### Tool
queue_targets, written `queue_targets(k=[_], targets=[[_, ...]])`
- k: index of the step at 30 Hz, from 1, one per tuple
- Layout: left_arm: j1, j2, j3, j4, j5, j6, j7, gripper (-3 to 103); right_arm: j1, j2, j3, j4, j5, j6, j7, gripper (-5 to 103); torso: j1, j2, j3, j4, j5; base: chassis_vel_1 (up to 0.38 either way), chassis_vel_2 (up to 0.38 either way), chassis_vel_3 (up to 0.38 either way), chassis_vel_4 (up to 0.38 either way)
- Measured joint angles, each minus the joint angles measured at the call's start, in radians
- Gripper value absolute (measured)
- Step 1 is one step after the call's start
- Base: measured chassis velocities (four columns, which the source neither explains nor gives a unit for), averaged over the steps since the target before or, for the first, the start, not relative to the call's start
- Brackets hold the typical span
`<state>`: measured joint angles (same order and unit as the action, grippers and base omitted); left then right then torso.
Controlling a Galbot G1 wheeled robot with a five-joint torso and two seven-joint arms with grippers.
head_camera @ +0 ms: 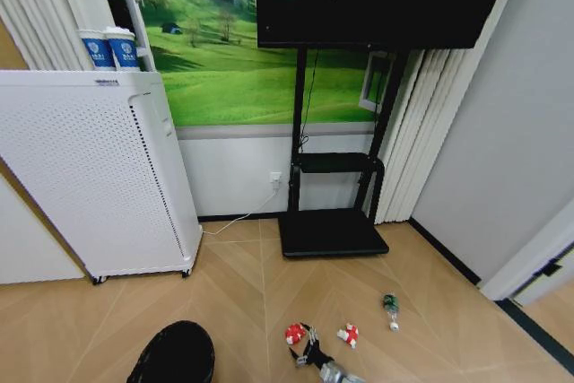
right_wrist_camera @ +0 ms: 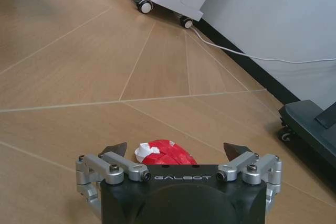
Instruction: Pick up the trash bin and place the garbage on the floor into it.
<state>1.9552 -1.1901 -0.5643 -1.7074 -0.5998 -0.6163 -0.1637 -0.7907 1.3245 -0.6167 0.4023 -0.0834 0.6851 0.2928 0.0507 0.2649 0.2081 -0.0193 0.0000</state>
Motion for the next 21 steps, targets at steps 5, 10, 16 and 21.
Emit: queue_targets(k=[5, 10, 16, 21], targets=[[0.000, -0.002, -0.001, 0.002, -0.001, -0.003, 0.003, 8, -0.003, 0.015, 0.002, -0.014, -0.002, -0.011, 0.010, 100, 0.000, 0.000, 0.000, 0.0000, 0.0000, 0.000, 0.000, 0.000, 0.000], [-0.001, -0.003, 0.001, 0.006, -0.001, -0.005, 0.005, 8, -0.006, 0.025, 0.003, -0.013, 0.013, -0.012, 0.010, 100, 0.000, 0.000, 0.000, 0.0000, 0.0000, 0.000, 0.000, 0.000, 0.000], [0.000, 0.001, 0.000, 0.007, -0.004, -0.007, 0.007, 8, -0.011, 0.023, 0.004, -0.009, 0.033, -0.014, -0.014, 100, 0.000, 0.000, 0.000, 0.0000, 0.0001, 0.000, 0.000, 0.000, 0.000], [0.000, 0.002, 0.002, 0.011, -0.006, -0.009, 0.011, 8, -0.012, 0.020, 0.010, -0.013, 0.039, -0.013, -0.032, 100, 0.000, 0.000, 0.000, -0.0001, 0.0000, 0.000, 0.000, 0.000, 0.000]])
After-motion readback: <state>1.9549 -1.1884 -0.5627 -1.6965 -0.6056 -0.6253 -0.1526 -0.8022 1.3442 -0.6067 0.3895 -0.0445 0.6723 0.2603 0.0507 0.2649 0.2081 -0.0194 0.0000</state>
